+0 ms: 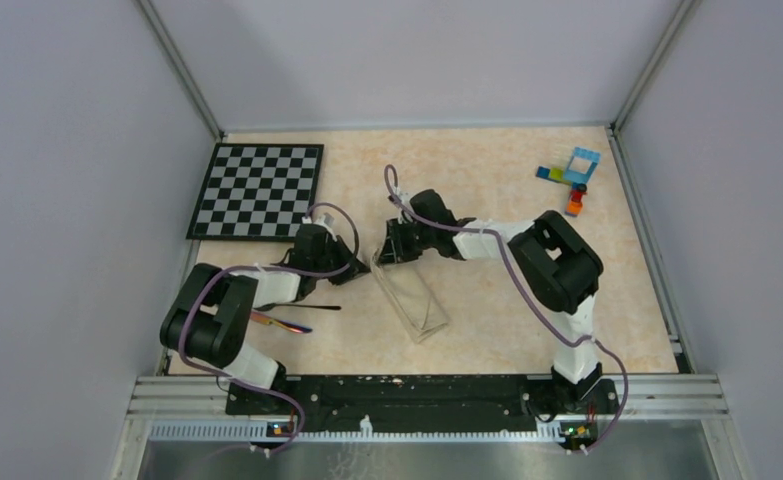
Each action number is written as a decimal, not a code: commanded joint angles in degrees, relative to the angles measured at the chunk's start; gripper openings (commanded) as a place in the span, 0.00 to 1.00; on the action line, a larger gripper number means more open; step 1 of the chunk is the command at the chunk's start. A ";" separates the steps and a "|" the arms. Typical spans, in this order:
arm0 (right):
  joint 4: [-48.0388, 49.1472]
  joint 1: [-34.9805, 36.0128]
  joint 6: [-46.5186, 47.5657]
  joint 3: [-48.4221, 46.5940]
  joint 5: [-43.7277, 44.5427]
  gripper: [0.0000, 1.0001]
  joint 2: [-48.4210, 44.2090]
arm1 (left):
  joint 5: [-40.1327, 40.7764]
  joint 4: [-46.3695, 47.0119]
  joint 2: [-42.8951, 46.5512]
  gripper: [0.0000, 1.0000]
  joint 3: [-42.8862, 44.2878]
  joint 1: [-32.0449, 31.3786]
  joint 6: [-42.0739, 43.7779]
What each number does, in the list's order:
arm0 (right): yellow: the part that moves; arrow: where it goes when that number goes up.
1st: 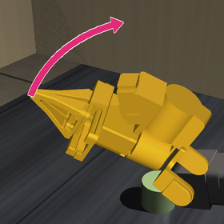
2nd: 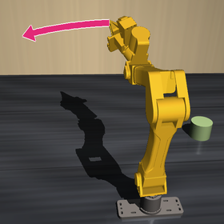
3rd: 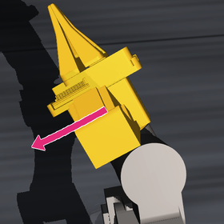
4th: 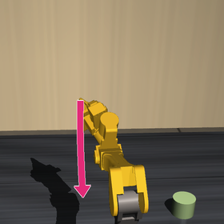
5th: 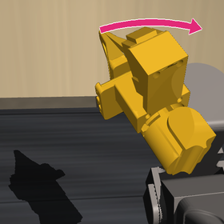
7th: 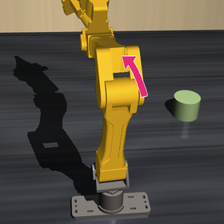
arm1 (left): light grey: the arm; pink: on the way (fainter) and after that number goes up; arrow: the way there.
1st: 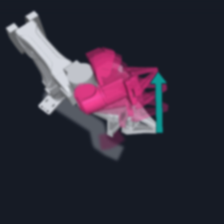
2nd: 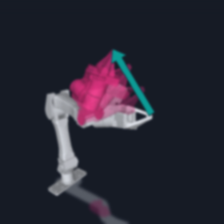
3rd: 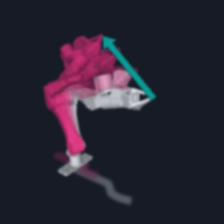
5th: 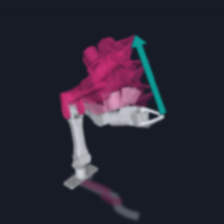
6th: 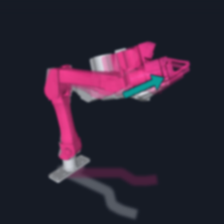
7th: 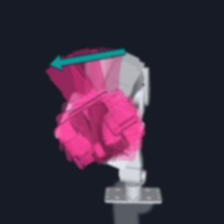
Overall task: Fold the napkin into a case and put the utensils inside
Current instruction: Grasp the top corner of the smaller rectangle folded napkin from the folded napkin.
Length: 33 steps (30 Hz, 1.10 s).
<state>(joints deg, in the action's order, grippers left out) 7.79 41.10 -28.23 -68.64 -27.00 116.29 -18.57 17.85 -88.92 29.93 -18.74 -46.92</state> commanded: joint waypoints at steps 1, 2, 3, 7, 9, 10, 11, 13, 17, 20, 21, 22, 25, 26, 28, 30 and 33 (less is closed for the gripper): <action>-0.70 -2.64 0.60 2.20 -0.96 0.24 -6.11 | 1.47 -2.26 3.69 0.13 -1.64 1.94 2.81; -0.70 -2.86 0.74 2.40 -0.97 0.24 -6.31 | 1.17 -2.16 3.75 0.14 -1.78 2.41 2.87; -0.74 -2.91 0.92 2.40 -0.99 0.23 -6.20 | 0.73 -1.98 3.53 0.14 -1.68 2.76 2.88; 1.35 -2.74 -0.01 1.97 -2.07 0.10 -4.45 | -0.56 -1.11 1.54 0.13 -0.27 2.90 2.24; 2.68 -2.64 -1.01 1.29 -2.07 0.05 -2.60 | -1.40 -0.21 0.04 0.13 0.38 2.77 1.89; 2.82 -2.47 -1.44 0.44 -2.23 0.04 -1.58 | -1.87 0.20 -0.77 0.12 0.65 2.73 1.73; 2.83 -2.12 -1.74 -0.62 -2.58 0.04 -0.34 | -2.22 0.70 -1.43 0.12 0.85 2.56 1.45; 2.84 -0.96 -2.37 -2.62 -2.84 0.04 1.74 | -2.24 1.34 -2.45 0.12 1.14 2.13 1.11; 3.97 1.25 -6.06 -6.64 -2.67 0.04 6.49 | -1.87 2.45 -4.19 0.11 1.73 1.18 0.36; 6.06 2.19 -9.22 -8.14 -4.74 0.04 9.12 | -1.20 2.24 -5.56 0.11 3.10 -0.01 0.33; 7.08 2.42 -10.09 -7.58 -4.80 0.05 8.40 | -1.05 1.89 -5.98 0.11 3.48 -0.32 0.52; 7.59 2.48 -10.77 -6.73 -4.64 0.07 7.38 | -0.98 1.56 -6.25 0.11 3.68 -0.40 0.60; 6.11 1.23 -10.01 -3.15 -2.39 0.16 3.41 | 0.21 0.10 -5.11 0.13 3.32 -0.17 1.94; 5.25 0.53 -9.31 -1.98 -2.09 0.18 2.06 | 0.49 -0.63 -4.30 0.15 3.15 -0.05 2.60; 4.29 -1.01 -7.96 0.39 -2.73 0.20 -0.20 | 1.19 -2.46 -1.95 0.18 2.47 0.31 3.92; 4.06 -2.05 -6.71 2.41 -4.01 0.21 -1.94 | 2.02 -3.74 0.98 0.22 1.20 0.78 4.93; 4.26 -2.19 -5.17 3.40 -5.89 0.19 -2.89 | 1.26 -4.46 4.98 0.30 0.31 1.26 6.19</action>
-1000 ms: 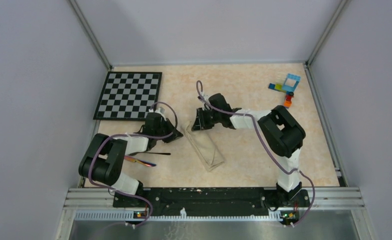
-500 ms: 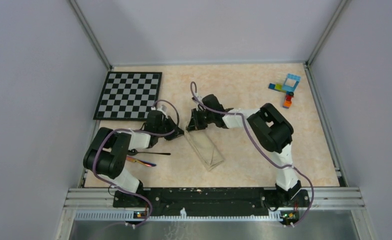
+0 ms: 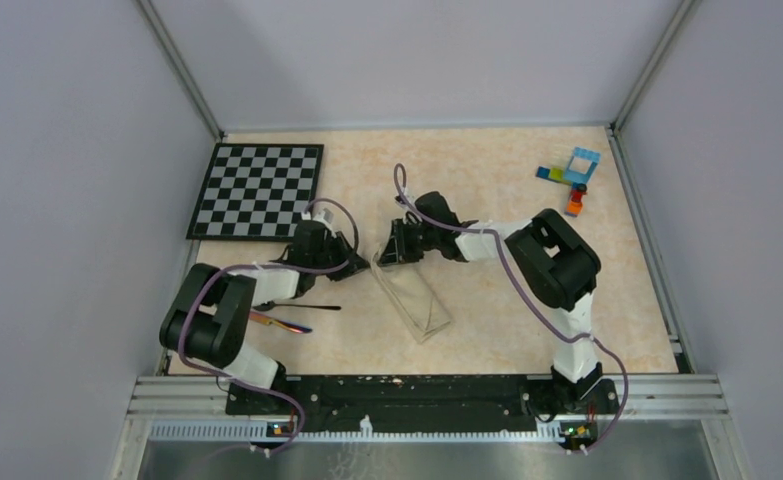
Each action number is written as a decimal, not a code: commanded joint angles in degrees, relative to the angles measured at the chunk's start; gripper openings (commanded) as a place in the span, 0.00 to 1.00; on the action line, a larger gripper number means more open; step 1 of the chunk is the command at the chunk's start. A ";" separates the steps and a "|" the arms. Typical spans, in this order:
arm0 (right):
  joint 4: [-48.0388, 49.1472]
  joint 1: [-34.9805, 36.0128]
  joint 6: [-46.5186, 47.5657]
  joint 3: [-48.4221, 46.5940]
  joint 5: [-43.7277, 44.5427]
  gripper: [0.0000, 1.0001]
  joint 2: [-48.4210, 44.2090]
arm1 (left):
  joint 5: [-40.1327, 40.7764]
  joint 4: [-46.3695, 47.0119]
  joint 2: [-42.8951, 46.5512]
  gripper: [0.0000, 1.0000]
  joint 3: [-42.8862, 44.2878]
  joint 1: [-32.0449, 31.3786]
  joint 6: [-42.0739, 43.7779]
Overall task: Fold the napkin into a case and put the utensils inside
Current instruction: Grasp the top corner of the smaller rectangle folded napkin from the folded napkin.
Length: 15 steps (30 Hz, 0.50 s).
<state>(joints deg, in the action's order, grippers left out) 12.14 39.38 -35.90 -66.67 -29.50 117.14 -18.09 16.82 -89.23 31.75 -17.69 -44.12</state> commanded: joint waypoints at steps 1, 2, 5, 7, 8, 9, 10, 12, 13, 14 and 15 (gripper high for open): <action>0.78 -0.45 2.08 1.86 -3.91 0.13 -3.62 | 0.53 -4.05 6.01 0.31 -1.06 0.20 4.08; 1.83 -0.50 1.53 2.05 -4.35 0.07 -3.40 | 0.45 -4.83 6.57 0.31 -0.15 0.20 4.67; 4.44 -0.49 -0.21 1.91 -5.20 0.00 -2.13 | 0.19 -5.92 7.26 0.27 2.44 0.20 6.07; 5.30 -0.44 -1.00 1.53 -5.22 0.00 -1.21 | -0.27 -6.80 6.55 0.26 4.66 0.20 6.59; 5.58 -0.32 -1.33 1.28 -5.22 0.00 -0.51 | -0.85 -7.00 5.99 0.25 6.06 0.22 6.60; 5.92 -0.19 -1.78 1.06 -5.24 0.00 0.01 | -1.23 -6.86 5.12 0.25 6.82 0.21 6.57; 6.11 -0.01 -1.94 0.83 -5.26 0.00 0.40 | -1.79 -6.60 4.10 0.24 7.56 0.20 6.43; 5.91 0.32 -1.92 0.45 -4.66 0.00 0.90 | -2.66 -6.09 2.07 0.22 8.81 0.13 6.31; 5.81 0.29 -1.87 0.47 -4.47 0.00 1.02 | -2.91 -5.79 1.17 0.21 9.18 0.09 6.25; 5.82 0.34 -1.82 0.46 -4.43 0.00 1.06 | -3.23 -5.22 0.31 0.21 9.43 0.08 6.24; 5.75 0.35 -1.77 0.44 -4.36 0.00 1.07 | -3.65 -4.81 -0.44 0.20 9.52 -0.03 6.26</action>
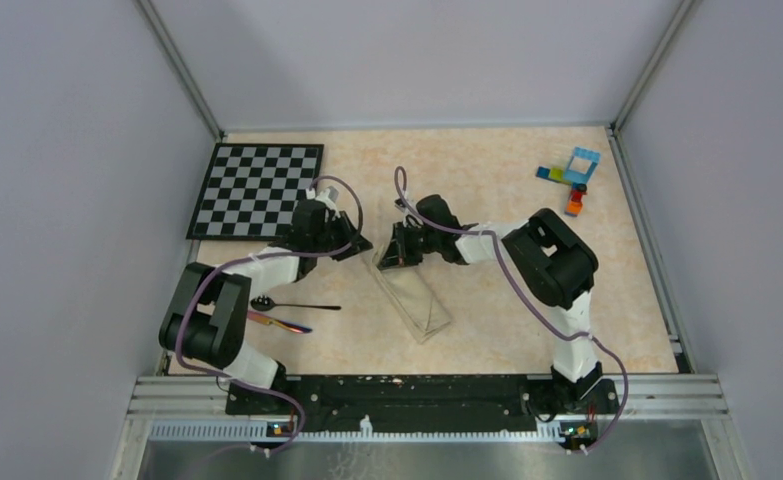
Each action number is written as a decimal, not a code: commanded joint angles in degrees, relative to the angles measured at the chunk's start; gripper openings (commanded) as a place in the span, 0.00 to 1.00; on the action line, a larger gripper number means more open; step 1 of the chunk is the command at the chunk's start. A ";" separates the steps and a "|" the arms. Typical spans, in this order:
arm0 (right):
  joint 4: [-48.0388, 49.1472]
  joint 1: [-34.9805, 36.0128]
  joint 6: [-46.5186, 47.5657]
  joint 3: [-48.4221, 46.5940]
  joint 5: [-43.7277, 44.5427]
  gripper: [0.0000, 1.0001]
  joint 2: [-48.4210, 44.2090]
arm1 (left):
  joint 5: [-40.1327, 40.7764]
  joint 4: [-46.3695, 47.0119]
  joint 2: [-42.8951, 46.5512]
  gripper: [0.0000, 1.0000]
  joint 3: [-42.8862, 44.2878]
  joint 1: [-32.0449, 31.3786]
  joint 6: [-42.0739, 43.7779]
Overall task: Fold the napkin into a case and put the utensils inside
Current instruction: Grasp the top corner of the smaller rectangle folded napkin from the folded napkin, then smooth out the smaller rectangle-folded napkin at the center of the board.
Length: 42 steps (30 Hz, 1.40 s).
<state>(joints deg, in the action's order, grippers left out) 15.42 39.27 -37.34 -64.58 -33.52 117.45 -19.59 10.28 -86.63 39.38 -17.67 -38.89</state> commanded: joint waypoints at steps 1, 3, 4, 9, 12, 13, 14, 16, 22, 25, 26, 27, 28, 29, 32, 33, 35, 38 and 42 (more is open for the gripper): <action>2.32 0.46 -0.26 -1.69 -0.20 0.00 0.76 | -2.43 2.21 -3.70 0.20 1.91 -0.20 1.03; 1.86 0.46 -0.11 -1.78 0.19 0.00 0.84 | -3.16 3.15 -4.92 0.19 1.68 -0.72 0.74; 1.63 0.46 -0.09 -1.79 0.47 0.00 0.85 | -3.32 3.63 -5.27 0.18 1.40 -1.11 0.50; 2.77 0.84 -1.48 -2.62 0.65 0.00 2.39 | -2.55 7.86 -4.91 0.18 -1.49 -3.26 -1.72; 2.97 1.13 -2.44 -3.53 1.31 0.00 3.04 | -1.63 7.04 -5.04 0.20 -0.95 -4.69 -1.72; 2.71 1.16 -2.54 -3.68 1.50 0.00 2.84 | -0.99 6.35 -4.37 0.21 -1.08 -4.81 -1.59; 2.16 1.09 -2.45 -3.56 2.09 0.00 2.35 | -0.22 5.69 -3.30 0.23 -1.37 -4.83 -1.34; 1.44 0.70 -1.66 -2.57 2.69 0.00 0.85 | 1.62 3.83 -0.31 0.27 -1.66 -4.45 -0.23; 1.52 -1.05 -1.15 1.34 2.60 0.06 -3.20 | 1.94 0.58 3.79 0.25 -1.35 -3.72 0.62; 1.91 -1.11 -1.38 2.53 2.49 0.07 -4.58 | -0.13 2.61 2.23 0.17 -2.02 -3.77 -0.64; 1.93 -1.10 -1.43 2.90 2.51 0.06 -5.00 | -0.27 2.96 1.48 0.15 -2.24 -3.73 -0.97; 1.85 -1.12 -1.32 3.13 2.58 0.02 -5.36 | -0.53 3.42 0.83 0.14 -2.47 -3.72 -1.28; 1.77 -1.13 -1.09 3.33 2.71 0.00 -5.73 | -0.82 4.24 0.24 0.13 -2.81 -3.78 -1.44; 1.85 -1.11 -0.83 3.65 3.00 0.00 -6.03 | -0.90 5.10 -0.29 0.12 -3.10 -3.90 -1.42; 2.42 -1.05 -1.12 4.22 3.11 0.00 -6.48 | -0.75 6.92 -3.11 0.09 -3.71 -4.28 -1.60; 2.42 -1.06 -1.17 4.31 3.03 0.00 -6.50 | -0.72 7.25 -4.11 0.08 -3.95 -4.36 -1.62; 1.92 -1.06 -0.85 4.52 3.28 0.00 -6.73 | -0.24 7.59 -5.26 0.07 -4.85 -4.37 -1.61; -0.34 -1.11 1.17 5.30 4.46 0.00 -8.49 | 2.48 5.62 -4.84 0.06 -5.98 -4.23 -0.81; -3.81 -0.97 5.72 6.57 5.27 0.00 -11.88 | 4.22 1.61 -2.84 0.07 -4.92 -4.12 1.40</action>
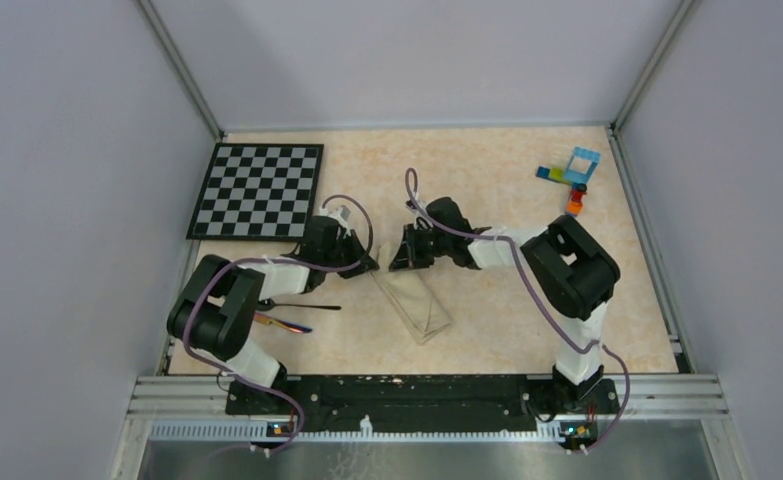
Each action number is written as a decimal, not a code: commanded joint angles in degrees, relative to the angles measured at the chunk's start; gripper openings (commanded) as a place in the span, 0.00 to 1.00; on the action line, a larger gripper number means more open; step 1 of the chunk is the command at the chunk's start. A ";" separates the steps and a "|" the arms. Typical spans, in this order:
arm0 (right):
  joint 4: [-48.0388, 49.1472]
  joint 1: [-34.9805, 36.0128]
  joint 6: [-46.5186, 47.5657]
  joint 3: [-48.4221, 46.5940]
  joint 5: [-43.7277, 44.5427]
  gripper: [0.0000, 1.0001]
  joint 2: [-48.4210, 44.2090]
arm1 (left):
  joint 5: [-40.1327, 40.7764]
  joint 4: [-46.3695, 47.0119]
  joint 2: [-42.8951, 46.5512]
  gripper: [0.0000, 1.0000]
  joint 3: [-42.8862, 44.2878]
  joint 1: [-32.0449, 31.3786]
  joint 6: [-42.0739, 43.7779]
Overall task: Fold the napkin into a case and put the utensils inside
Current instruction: Smooth out the smaller rectangle-folded napkin at the center of the board.
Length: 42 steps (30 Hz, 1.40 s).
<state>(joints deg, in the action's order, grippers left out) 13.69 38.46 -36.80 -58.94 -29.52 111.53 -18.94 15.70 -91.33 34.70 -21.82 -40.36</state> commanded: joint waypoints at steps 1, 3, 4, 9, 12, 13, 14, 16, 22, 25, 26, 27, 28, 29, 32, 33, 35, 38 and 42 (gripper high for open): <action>-2.75 -0.14 5.87 1.29 1.26 0.00 -6.57 | 3.04 -4.80 2.49 0.09 0.36 0.07 3.37; -3.90 -0.18 6.72 1.77 0.67 0.01 -7.55 | 0.26 -4.82 4.16 0.18 1.28 0.03 3.81; -4.19 -0.07 6.94 2.03 0.35 0.03 -7.91 | -1.60 -5.05 4.83 0.21 2.13 0.09 3.86; -5.11 1.30 7.69 4.10 0.69 0.13 -10.07 | -6.01 -5.75 6.84 0.27 5.58 0.39 2.93; -5.82 2.35 8.11 4.91 0.87 0.15 -11.33 | -5.14 -5.84 6.40 0.23 5.99 1.18 2.87; -5.85 2.55 8.12 5.34 0.94 0.15 -11.78 | -5.29 -5.78 5.81 0.22 6.05 1.60 2.73; -5.83 2.65 7.96 5.89 0.88 0.15 -12.16 | -5.70 -5.69 5.02 0.21 6.13 1.99 2.62; -5.44 2.69 7.71 6.96 0.44 0.15 -12.74 | -5.72 -4.91 3.44 0.20 6.01 2.13 2.64; -2.73 5.34 7.07 12.46 -0.34 0.11 -14.05 | -3.96 -3.05 -3.65 0.15 4.52 2.23 3.27; -0.44 7.02 7.20 16.52 1.52 0.11 -15.67 | -2.16 -2.45 -6.30 0.14 3.42 2.28 3.59; -0.19 7.60 7.89 17.92 2.90 0.11 -16.44 | -1.64 -2.50 -6.92 0.13 3.05 2.32 3.76; -0.54 8.20 8.93 19.01 4.67 0.11 -17.11 | -1.23 -2.49 -7.41 0.12 2.84 2.46 3.81; -0.58 8.85 9.89 20.64 6.37 0.11 -17.84 | -0.66 -2.33 -7.60 0.11 2.29 2.55 3.81; -0.14 9.54 10.81 22.06 8.06 0.11 -18.75 | -0.25 -2.12 -7.64 0.11 1.89 2.69 3.86; 2.20 12.20 13.47 26.51 14.49 0.12 -21.39 | 0.00 -2.19 -7.96 0.10 1.81 2.92 4.18; 2.31 12.84 14.03 27.15 15.77 0.13 -22.19 | -0.42 -2.29 -8.04 0.10 1.96 2.93 4.37; 0.64 14.22 15.33 27.27 17.48 0.18 -25.73 | -1.55 -2.58 -7.33 0.10 2.44 2.93 4.53; -4.72 18.44 19.89 25.20 24.06 0.38 -32.98 | -6.18 -2.84 -5.12 0.19 3.80 2.93 4.84; -5.48 22.14 26.74 25.17 34.54 0.63 -40.08 | -14.44 -4.31 -1.02 0.35 8.33 3.04 3.68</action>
<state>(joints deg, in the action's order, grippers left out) 9.37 57.69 -18.68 -32.62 -7.20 78.30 -28.10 15.31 -95.92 39.46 -19.22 -37.71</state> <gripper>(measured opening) 0.564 0.299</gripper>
